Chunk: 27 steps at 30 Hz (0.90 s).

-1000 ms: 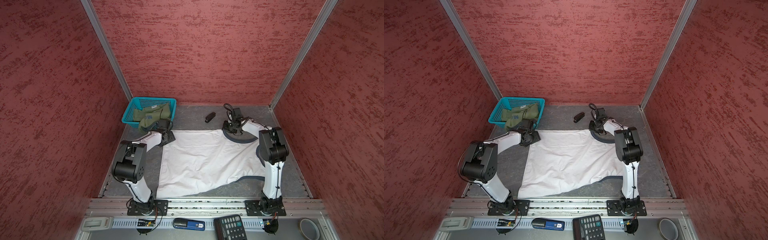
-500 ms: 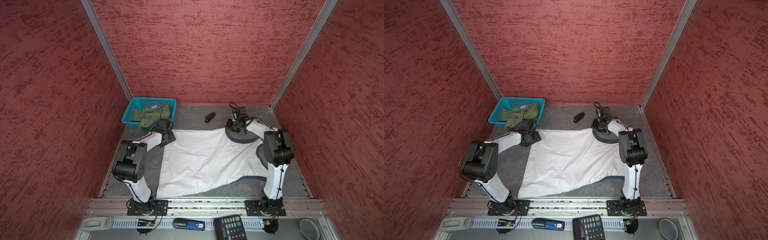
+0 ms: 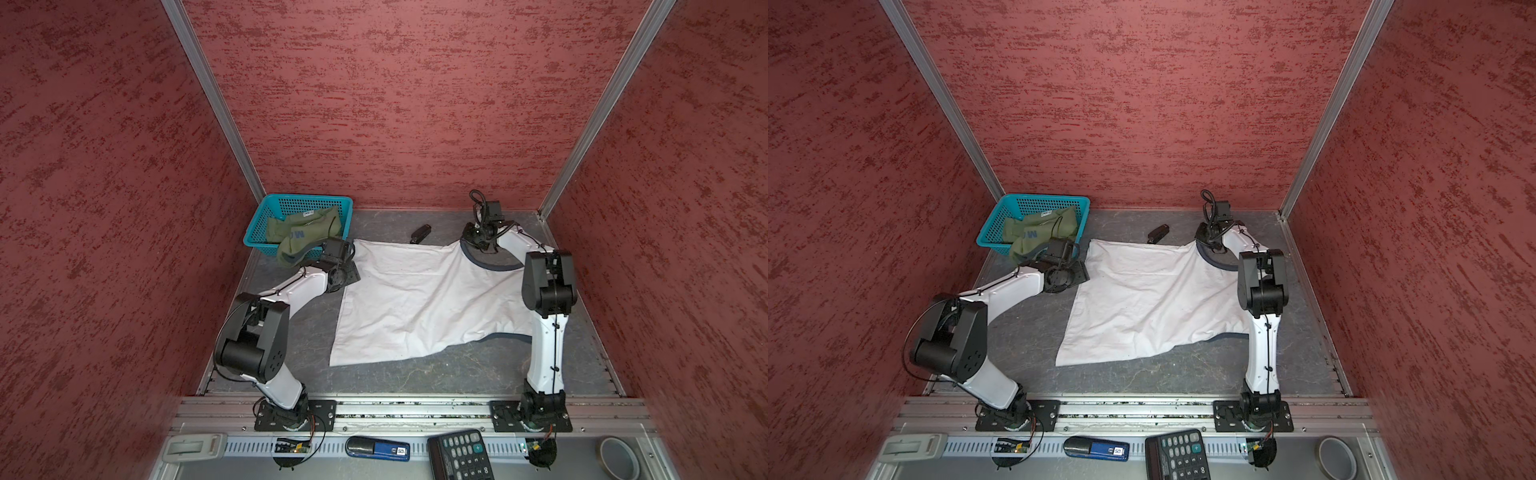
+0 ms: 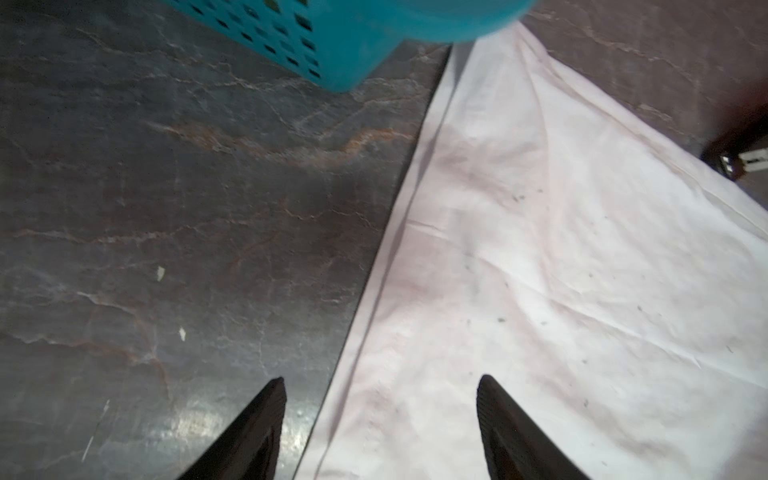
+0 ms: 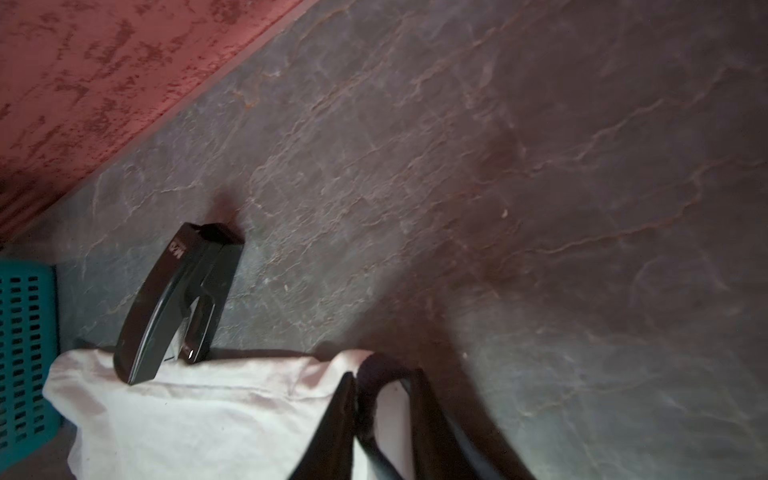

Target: Fold and stack the tank tops

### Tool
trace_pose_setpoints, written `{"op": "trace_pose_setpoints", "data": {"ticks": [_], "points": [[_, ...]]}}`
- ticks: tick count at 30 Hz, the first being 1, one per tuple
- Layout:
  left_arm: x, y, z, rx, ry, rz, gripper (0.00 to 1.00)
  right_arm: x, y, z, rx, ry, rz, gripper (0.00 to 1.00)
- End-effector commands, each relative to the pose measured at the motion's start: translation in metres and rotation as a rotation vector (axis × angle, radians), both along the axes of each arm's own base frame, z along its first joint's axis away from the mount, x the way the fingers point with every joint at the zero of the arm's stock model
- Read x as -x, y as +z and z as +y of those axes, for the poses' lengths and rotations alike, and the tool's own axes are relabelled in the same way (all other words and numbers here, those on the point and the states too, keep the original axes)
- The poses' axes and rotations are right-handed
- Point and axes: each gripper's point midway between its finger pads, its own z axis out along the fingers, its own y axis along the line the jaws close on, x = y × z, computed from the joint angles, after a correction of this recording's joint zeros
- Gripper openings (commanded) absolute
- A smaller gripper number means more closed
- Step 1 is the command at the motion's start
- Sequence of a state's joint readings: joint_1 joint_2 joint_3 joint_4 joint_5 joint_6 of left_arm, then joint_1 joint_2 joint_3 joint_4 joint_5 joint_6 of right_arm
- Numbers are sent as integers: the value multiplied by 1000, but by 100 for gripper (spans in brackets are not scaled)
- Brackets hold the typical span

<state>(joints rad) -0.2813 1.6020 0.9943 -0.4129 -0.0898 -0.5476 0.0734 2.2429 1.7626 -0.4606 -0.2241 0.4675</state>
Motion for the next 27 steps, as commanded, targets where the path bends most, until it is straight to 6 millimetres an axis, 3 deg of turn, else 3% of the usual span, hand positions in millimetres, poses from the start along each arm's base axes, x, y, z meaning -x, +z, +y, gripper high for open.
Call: {"op": "trace_pose_setpoints", "data": {"ticks": [1,4,8,12,17,22,27], "points": [[41,-6,3,-30,-1,81,74,13,27,-14,94,-19,0,53],[81,-7,10,-38,17,122,75,50,51,-15,122,-19,-18,63],[135,-8,23,-18,67,165,76,126,61,-11,133,-26,-23,66],[178,-16,31,9,115,225,77,209,35,-12,141,-43,57,65],[209,-32,30,56,140,278,77,287,11,-4,86,-107,136,59],[223,-42,27,56,133,301,77,334,-9,-5,50,-215,201,57],[231,-50,22,52,121,328,76,351,-20,1,-12,-271,208,57]]}}
